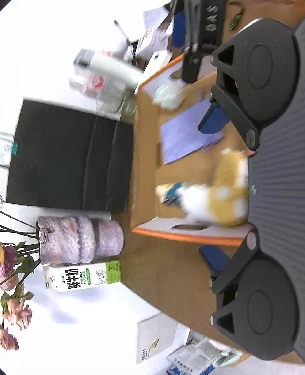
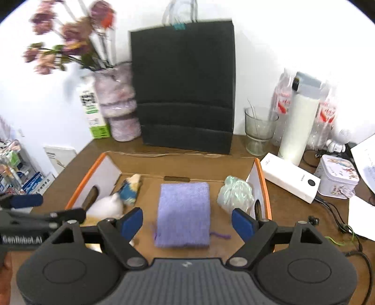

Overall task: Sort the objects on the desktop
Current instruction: 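Withdraw both tools from the box back over the table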

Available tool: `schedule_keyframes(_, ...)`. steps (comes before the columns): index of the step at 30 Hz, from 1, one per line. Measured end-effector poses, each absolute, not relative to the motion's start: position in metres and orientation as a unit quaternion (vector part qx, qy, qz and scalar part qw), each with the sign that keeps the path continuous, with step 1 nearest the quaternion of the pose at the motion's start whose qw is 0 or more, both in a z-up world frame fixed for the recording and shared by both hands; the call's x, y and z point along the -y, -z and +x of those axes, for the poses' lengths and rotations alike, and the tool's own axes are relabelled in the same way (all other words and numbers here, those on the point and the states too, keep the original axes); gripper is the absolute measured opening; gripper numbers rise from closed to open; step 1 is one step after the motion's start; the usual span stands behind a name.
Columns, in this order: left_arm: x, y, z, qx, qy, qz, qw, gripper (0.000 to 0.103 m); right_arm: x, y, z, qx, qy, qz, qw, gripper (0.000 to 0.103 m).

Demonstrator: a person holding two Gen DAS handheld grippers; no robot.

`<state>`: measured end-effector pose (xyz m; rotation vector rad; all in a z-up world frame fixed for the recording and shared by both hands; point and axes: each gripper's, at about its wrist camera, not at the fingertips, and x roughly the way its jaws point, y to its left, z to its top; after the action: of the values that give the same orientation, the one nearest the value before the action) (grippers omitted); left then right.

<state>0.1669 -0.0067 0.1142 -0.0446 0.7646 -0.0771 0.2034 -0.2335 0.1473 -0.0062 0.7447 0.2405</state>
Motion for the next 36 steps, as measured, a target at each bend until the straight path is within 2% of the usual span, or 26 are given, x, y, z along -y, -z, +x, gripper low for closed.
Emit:
schedule_keyframes(9,0.006,-0.073,0.038,-0.325,0.041,-0.036,0.944,0.103,0.239,-0.108,0.062,-0.29,-0.124,-0.007,0.949,0.086)
schedule_keyframes(19,0.002,-0.01,-0.047,-0.299,0.015,-0.016,0.954,0.103,0.241,-0.048,-0.052,-0.258,-0.127,-0.024,0.957,0.088)
schedule_keyframes(26,-0.002,0.007,-0.075,-0.281,0.011,-0.002,0.96,0.103,0.246,-0.027,-0.086,-0.244,-0.115,-0.032,0.962,0.092)
schedule_keyframes(36,-0.001,0.009,-0.069,-0.296,0.02,-0.016,0.955,0.103,0.251,-0.026,-0.078,-0.254,-0.123,-0.009,0.959,0.092)
